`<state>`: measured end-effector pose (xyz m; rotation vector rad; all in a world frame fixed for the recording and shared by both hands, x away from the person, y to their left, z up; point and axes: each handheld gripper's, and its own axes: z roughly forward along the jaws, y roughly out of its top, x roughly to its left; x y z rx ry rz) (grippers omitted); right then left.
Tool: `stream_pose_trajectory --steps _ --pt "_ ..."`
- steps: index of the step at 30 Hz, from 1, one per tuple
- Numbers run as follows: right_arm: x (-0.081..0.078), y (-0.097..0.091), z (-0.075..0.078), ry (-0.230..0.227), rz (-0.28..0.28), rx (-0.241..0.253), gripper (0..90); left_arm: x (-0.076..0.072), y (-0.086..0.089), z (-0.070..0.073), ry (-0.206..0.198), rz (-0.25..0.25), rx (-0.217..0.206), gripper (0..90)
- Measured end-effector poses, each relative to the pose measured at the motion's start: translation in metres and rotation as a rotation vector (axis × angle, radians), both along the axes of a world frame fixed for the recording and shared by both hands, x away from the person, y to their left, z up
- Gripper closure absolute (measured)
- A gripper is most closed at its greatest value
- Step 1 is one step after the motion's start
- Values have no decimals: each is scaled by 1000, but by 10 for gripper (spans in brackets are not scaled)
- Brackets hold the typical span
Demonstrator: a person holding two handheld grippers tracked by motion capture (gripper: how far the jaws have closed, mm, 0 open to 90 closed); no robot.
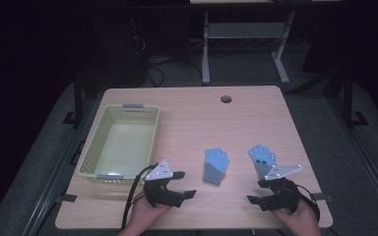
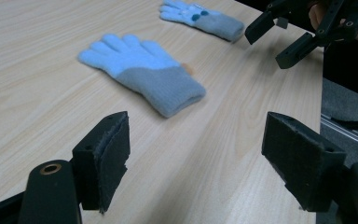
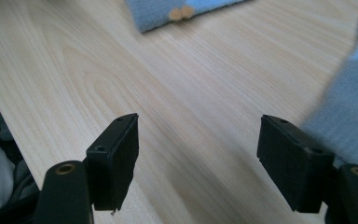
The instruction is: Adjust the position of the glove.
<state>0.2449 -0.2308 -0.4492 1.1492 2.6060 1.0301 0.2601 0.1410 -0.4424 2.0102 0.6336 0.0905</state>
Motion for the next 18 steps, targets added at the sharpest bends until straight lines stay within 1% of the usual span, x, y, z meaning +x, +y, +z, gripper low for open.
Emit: stream_pose_trajectory --steps 2,5,6,7,10,11,15,18 --pt "-1 0 1 1 -2 5 291 -1 0 1 -1 -2 -1 232" --pt "-1 0 2 -2 3 0 289 -3 -1 0 -10 -2 13 232" --pt "-1 0 2 -10 6 1 289 -3 -1 0 -11 -3 18 232" --pt "-1 0 4 -10 2 3 289 -2 -1 0 -15 -4 18 232" --pt "1 -2 8 -19 4 3 283 -3 0 0 -8 -3 8 232" --pt "2 -3 10 -17 -2 -2 283 -3 0 0 -7 -2 6 232" --pt "8 -8 20 -41 -13 -11 288 -4 1 2 -14 0 3 232" --pt "13 -10 29 -51 -21 -18 292 -5 2 3 -18 3 0 232"
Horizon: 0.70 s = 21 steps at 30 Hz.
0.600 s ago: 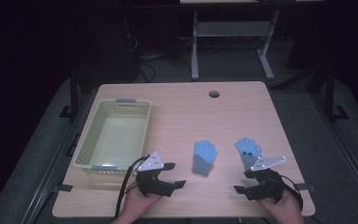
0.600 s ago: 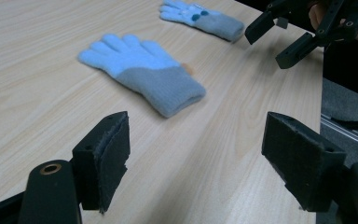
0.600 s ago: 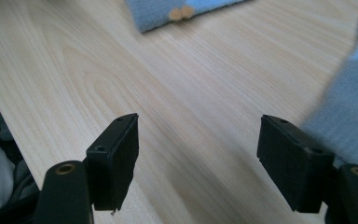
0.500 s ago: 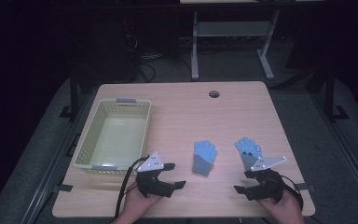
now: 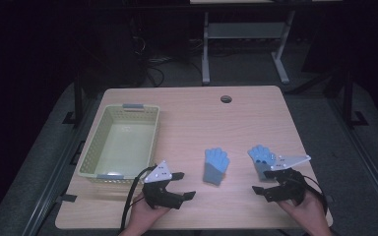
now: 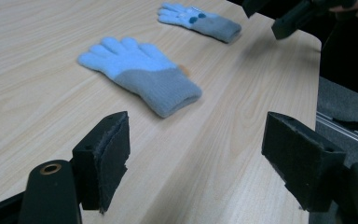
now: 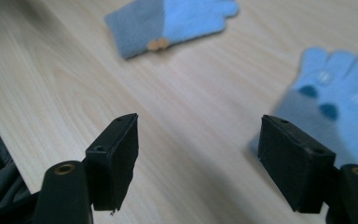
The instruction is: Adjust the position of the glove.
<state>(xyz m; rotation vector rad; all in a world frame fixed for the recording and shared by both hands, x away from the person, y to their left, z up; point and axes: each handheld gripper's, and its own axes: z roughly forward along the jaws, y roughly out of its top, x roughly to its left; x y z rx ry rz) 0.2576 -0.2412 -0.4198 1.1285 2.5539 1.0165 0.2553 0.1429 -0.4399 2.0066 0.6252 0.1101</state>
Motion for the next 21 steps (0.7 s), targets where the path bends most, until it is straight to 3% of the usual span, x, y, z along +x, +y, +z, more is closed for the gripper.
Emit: stream_pose_trajectory --steps 10,16,21 --pt "29 -9 28 14 -14 -40 306 1 1 1 4 10 -6 232" --pt "48 -12 35 37 -33 -59 306 2 2 2 -11 4 -5 232" --pt "62 -14 36 55 -51 -67 325 2 2 2 3 10 -16 233"
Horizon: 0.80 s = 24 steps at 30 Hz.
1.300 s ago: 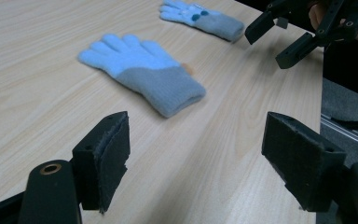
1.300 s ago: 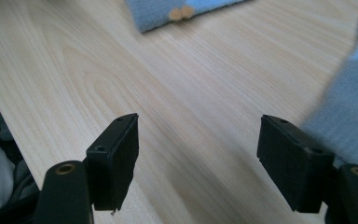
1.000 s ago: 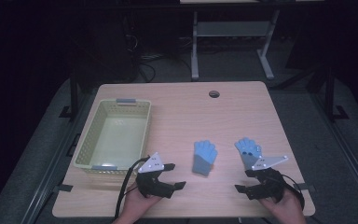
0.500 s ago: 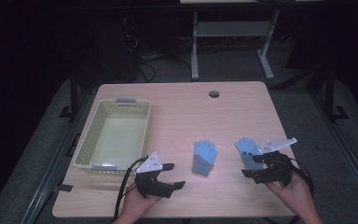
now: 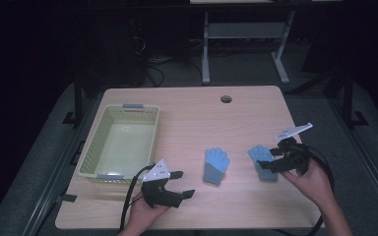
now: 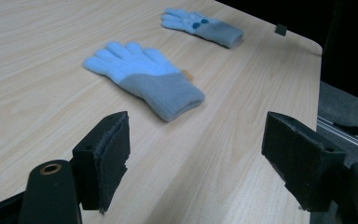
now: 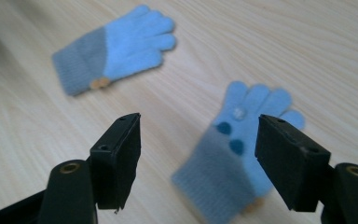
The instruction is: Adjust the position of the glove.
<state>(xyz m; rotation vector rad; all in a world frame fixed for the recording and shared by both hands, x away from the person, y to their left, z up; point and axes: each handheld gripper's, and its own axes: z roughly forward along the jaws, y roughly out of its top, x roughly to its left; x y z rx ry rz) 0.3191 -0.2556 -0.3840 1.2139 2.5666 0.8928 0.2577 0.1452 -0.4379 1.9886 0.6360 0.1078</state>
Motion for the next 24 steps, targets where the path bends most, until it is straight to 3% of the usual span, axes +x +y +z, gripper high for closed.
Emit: stream_pose_trajectory --steps 6,9,11,24 --pt "16 -2 -6 34 -11 -32 394 0 0 0 0 1 -6 233" --pt "29 -3 -13 65 -21 -78 434 -1 -1 0 -1 -2 -5 234" --pt "34 -3 -18 93 -22 -81 456 -1 -1 0 2 -2 -5 233" --pt "45 -2 -41 190 -11 -172 540 -1 -1 0 10 -5 -2 234"
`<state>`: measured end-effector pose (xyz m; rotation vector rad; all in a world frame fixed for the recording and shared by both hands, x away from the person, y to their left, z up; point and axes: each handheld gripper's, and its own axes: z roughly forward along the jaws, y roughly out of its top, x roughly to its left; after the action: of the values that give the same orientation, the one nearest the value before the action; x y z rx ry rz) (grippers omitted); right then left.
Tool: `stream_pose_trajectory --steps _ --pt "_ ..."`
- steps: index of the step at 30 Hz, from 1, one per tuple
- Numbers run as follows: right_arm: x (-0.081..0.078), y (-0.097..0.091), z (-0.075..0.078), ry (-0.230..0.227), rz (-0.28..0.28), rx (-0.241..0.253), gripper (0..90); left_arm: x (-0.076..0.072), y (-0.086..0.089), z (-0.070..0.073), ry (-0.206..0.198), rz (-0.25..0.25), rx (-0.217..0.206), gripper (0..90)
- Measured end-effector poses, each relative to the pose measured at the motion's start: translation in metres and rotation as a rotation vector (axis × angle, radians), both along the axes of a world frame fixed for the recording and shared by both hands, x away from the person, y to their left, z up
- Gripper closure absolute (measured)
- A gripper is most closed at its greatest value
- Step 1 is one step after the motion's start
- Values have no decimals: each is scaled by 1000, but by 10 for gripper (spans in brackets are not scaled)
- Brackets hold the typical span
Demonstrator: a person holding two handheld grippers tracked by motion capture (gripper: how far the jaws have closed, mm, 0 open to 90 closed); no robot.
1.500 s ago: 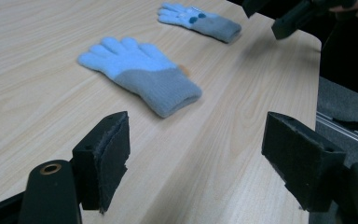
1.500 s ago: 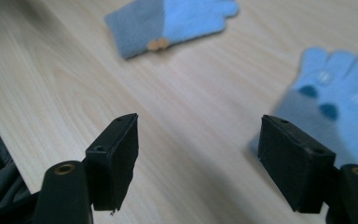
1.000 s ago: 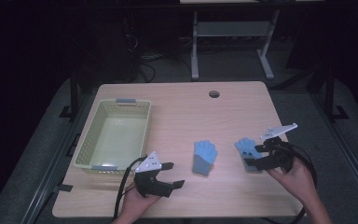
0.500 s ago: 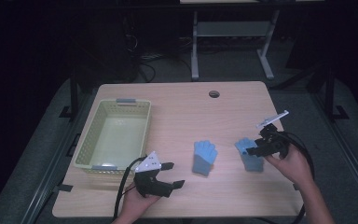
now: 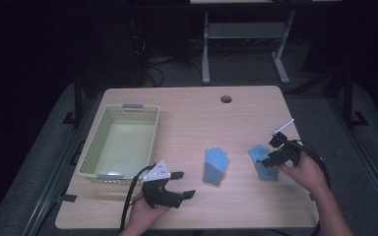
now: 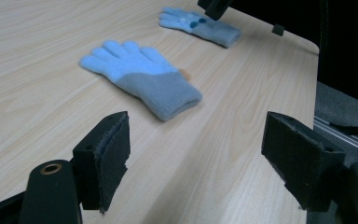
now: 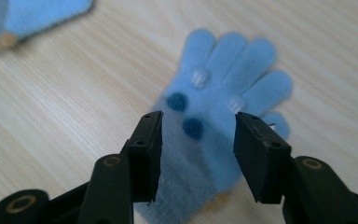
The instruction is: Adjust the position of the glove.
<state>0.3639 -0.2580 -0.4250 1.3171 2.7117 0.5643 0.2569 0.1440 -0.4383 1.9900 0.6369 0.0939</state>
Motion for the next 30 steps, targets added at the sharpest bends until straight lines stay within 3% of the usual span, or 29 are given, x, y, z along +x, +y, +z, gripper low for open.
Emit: stream_pose_trajectory --steps 5,17,23,26,30 --pt "0 3 -13 38 15 -53 588 0 1 0 3 3 -2 234" --pt "-3 9 -16 21 -13 -80 621 -1 1 0 1 4 -9 234" --pt "-3 8 -16 32 -50 -66 687 0 1 0 -1 4 -8 235" --pt "-2 8 -16 46 -98 -56 742 0 0 0 -1 3 -8 235" --pt "-3 4 -17 47 -151 0 818 -1 0 0 -8 4 -12 236"
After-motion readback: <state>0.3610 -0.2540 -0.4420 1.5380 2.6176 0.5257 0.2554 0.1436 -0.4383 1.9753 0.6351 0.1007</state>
